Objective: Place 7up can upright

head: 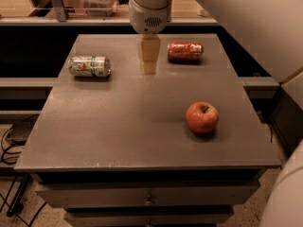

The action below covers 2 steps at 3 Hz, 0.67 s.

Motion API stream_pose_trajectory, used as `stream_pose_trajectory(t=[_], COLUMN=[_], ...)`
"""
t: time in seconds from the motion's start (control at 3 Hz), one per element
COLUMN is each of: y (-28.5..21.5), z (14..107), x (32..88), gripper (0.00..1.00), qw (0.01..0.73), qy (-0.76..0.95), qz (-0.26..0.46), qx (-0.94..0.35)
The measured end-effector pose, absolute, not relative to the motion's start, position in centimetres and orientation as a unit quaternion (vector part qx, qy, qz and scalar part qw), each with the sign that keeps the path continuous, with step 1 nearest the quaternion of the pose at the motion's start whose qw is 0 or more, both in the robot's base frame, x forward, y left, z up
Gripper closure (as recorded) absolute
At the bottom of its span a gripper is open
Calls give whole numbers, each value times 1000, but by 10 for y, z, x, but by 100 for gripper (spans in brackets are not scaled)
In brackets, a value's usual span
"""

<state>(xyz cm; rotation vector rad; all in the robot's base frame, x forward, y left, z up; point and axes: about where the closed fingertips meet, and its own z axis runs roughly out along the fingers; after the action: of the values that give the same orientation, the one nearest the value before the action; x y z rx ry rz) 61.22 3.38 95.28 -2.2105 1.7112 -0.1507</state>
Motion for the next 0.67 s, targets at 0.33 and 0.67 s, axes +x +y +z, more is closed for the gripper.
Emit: stream_pose_trajectory(t=[0.33, 0.67], y=[45, 74], z=[944, 934], x=[616, 628], gripper=[0, 0], qw=[164, 163], qy=[603, 591], qz=[-48, -46], qx=[-779, -789])
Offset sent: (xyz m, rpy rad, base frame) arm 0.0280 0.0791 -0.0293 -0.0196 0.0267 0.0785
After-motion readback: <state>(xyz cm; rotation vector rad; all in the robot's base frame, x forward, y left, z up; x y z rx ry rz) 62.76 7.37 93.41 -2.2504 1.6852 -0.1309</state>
